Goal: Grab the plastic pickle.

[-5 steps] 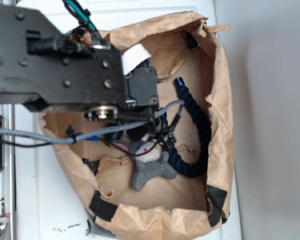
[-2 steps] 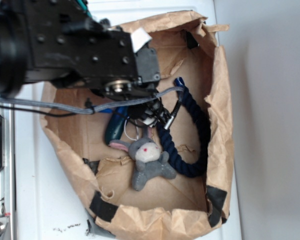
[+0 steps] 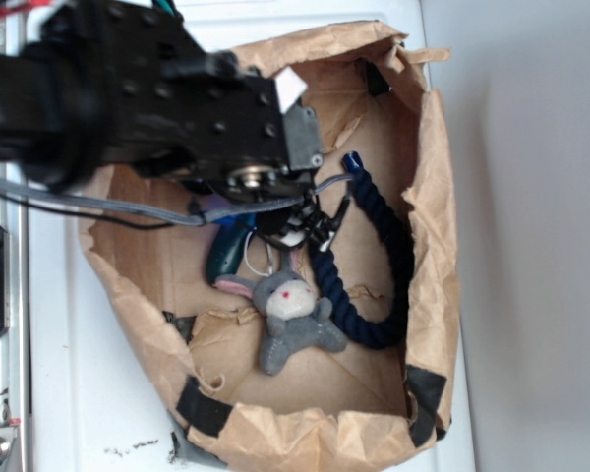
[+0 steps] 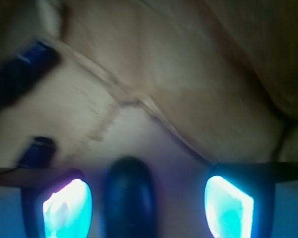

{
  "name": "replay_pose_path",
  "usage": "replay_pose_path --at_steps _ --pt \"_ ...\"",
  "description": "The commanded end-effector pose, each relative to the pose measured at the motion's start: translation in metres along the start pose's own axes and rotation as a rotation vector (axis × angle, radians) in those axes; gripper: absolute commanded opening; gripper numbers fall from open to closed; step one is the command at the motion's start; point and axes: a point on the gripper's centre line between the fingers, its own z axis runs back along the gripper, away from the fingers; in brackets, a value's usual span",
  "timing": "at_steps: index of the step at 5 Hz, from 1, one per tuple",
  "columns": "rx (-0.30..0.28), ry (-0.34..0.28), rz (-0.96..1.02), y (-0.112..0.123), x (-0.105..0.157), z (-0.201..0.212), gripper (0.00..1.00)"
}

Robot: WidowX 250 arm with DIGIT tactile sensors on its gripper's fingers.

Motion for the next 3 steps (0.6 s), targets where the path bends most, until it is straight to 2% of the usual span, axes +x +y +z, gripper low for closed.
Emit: replay_pose_path --at_steps 1,2,3 --pt "-0.036 0.028 0.028 0.0026 -0.0068 -0.0098 1.00" --pt "-0.064 0.043 0.069 -0.0016 -0.0116 -0.0162 0.00" --pt "-0.071 0.038 0.087 -0.0065 -0.0114 -0.0171 0.00"
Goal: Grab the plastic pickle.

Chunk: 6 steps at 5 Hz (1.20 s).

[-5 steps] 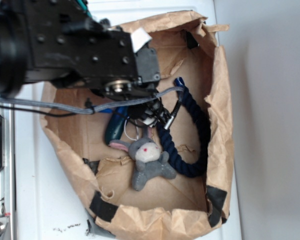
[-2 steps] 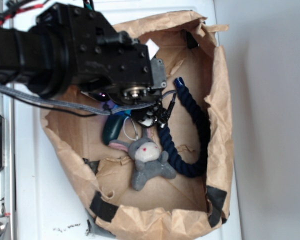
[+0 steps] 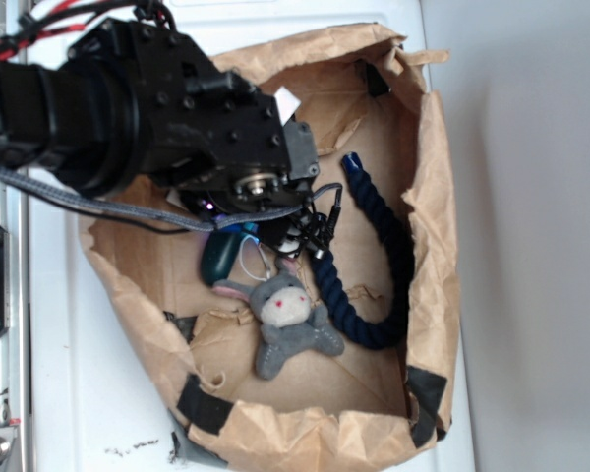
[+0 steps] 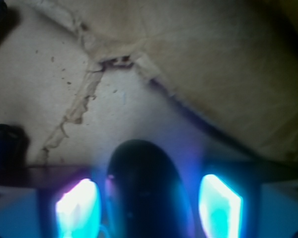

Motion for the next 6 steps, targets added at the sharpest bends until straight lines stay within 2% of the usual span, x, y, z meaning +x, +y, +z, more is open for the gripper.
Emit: replay_pose_path --at_steps 1,2,3,4,5,6 --pt "-0.007 -0.016 0.017 -0.002 -0.002 0.000 0.00" --pt "-0.024 -0.017 0.005 -0.003 -0.003 0.003 0.00" --pt "-0.068 -0.036 -0.029 -0.012 -0.005 0.014 0.00" --pt "-0.191 -0.079 -0.219 -0.024 -0.008 0.040 0.00" --pt "-0.291 -0.102 -0.404 -0.032 -0.015 0.086 0.00" --pt "-0.267 -0.251 -0.633 -0.032 -0.033 0.113 0.00"
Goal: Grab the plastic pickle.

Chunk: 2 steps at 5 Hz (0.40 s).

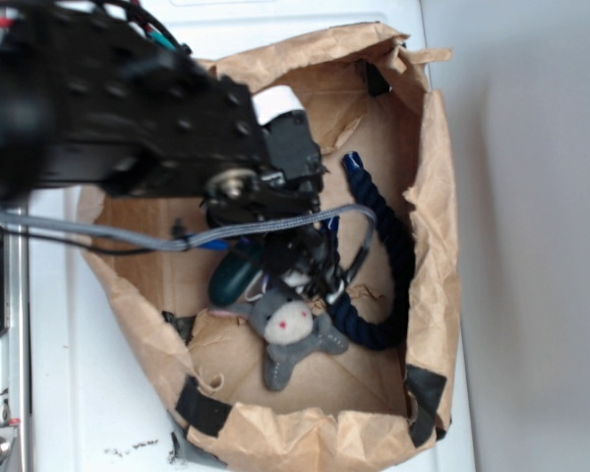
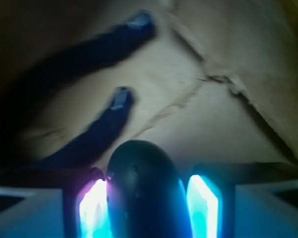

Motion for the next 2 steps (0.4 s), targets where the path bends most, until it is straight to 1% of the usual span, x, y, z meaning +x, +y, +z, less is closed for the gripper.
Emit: replay_pose_path --at_steps 1,2 --pt "0.057 -0.204 -0.535 -0.023 -0.018 0.056 0.00" --pt "0.237 -0.161 -0.698 -0.025 -0.027 0.073 0.00"
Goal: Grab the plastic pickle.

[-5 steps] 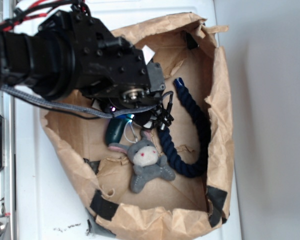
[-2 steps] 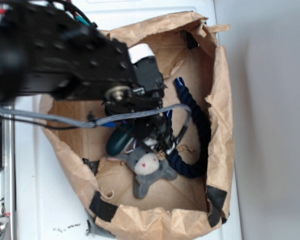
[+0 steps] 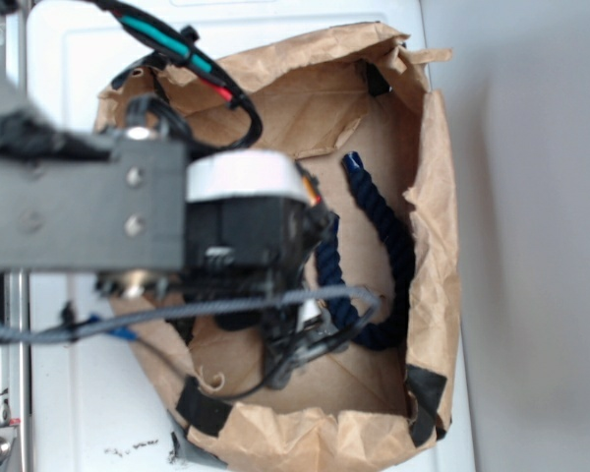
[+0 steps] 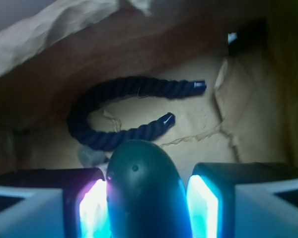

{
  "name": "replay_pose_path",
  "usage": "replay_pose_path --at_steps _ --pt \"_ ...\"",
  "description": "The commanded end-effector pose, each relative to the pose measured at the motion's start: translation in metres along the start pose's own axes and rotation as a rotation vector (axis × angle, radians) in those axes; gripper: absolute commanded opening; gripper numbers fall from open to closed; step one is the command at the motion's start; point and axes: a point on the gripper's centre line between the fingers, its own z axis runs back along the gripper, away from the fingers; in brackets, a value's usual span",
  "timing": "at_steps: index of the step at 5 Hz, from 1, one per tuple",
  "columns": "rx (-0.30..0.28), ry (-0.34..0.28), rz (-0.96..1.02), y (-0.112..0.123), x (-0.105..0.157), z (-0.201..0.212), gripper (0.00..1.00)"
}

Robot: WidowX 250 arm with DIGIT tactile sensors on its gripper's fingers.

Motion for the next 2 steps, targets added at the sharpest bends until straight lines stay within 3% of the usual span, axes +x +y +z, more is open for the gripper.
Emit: replay_pose_path --at_steps 1,2 --pt "0.173 0.040 -0.254 0.003 0.000 0.049 0.00" --pt "0.178 0.043 -0.277 0.014 -0.002 0.058 0.00"
